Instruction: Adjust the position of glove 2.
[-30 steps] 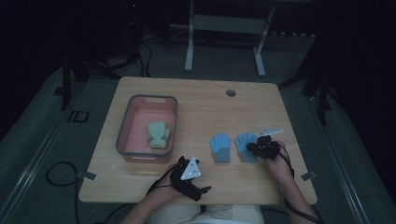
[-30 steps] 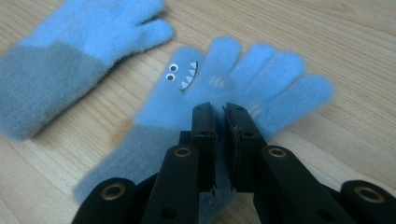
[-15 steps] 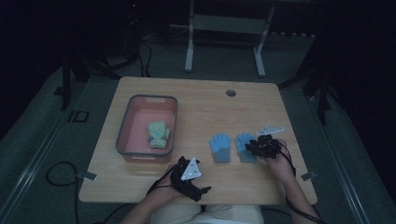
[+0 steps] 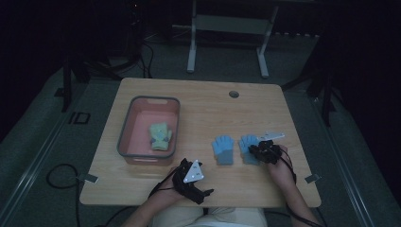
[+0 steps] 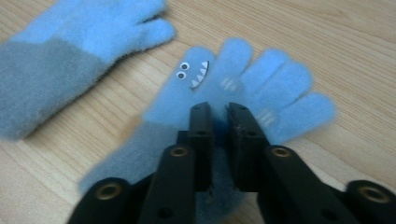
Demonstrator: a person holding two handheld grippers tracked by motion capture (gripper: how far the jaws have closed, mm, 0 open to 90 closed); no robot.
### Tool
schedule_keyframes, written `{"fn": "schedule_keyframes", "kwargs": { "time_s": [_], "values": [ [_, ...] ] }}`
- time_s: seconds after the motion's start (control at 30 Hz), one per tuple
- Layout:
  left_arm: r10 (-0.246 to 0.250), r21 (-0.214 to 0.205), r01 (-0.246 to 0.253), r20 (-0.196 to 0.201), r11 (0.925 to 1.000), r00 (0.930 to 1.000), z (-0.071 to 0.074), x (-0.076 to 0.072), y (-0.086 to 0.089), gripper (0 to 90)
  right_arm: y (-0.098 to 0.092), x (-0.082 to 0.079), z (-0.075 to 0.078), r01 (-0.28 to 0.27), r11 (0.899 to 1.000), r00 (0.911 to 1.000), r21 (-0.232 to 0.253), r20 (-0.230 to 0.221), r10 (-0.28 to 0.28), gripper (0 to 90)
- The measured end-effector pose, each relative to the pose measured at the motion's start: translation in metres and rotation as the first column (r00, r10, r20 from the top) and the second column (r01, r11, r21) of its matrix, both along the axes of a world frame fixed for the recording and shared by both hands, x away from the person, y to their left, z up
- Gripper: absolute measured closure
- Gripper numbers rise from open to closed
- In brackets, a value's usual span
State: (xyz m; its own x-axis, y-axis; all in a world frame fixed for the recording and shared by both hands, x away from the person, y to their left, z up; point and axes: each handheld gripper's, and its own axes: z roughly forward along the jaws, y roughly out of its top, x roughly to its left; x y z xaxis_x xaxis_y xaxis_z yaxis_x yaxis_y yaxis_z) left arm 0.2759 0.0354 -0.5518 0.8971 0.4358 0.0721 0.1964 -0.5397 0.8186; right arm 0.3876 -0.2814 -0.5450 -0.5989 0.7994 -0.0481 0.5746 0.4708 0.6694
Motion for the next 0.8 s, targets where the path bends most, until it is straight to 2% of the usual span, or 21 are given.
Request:
{"fn": "schedule_keyframes", "kwargs": {
  "time_s": [0.1, 0.2, 0.37, 0.53, 0.6, 0.8],
  "values": [
    [0.000, 0.000, 0.000, -0.002, 1.0000, 1.0000, 0.000, 0.000, 0.000, 1.3, 0.004, -0.002, 0.000, 0.015, 1.000, 0.9999, -0.017, 0.006, -0.015, 84.8],
    [-0.001, 0.001, 0.001, 0.001, 1.0000, 1.0000, 0.000, 0.000, 0.000, 1.3, 0.006, -0.004, 0.000, 0.039, 0.999, 0.9991, -0.014, 0.019, -0.039, 85.6],
    [0.000, -0.002, 0.000, -0.001, 1.0000, 1.0000, 0.000, 0.001, 0.001, 1.3, 0.004, -0.005, 0.010, 0.056, 0.998, 0.9982, 0.023, 0.019, -0.056, 86.5],
    [0.001, -0.002, -0.001, 0.002, 1.0000, 1.0000, 0.000, 0.000, 0.000, 1.3, 0.008, -0.008, 0.036, 0.034, 0.998, 0.9973, 0.045, 0.064, -0.036, 86.6],
    [0.000, -0.002, 0.000, 0.000, 1.0000, 1.0000, 0.000, 0.000, 0.000, 1.3, 0.011, -0.009, 0.045, 0.022, 0.998, 0.9974, 0.064, 0.068, -0.026, 86.6],
    [0.000, -0.004, 0.000, 0.001, 1.0000, 1.0000, 0.000, 0.001, 0.000, 1.3, 0.032, -0.014, 0.067, -0.054, 0.993, 0.9946, 0.102, 0.094, 0.044, 86.6]
  ]
}}
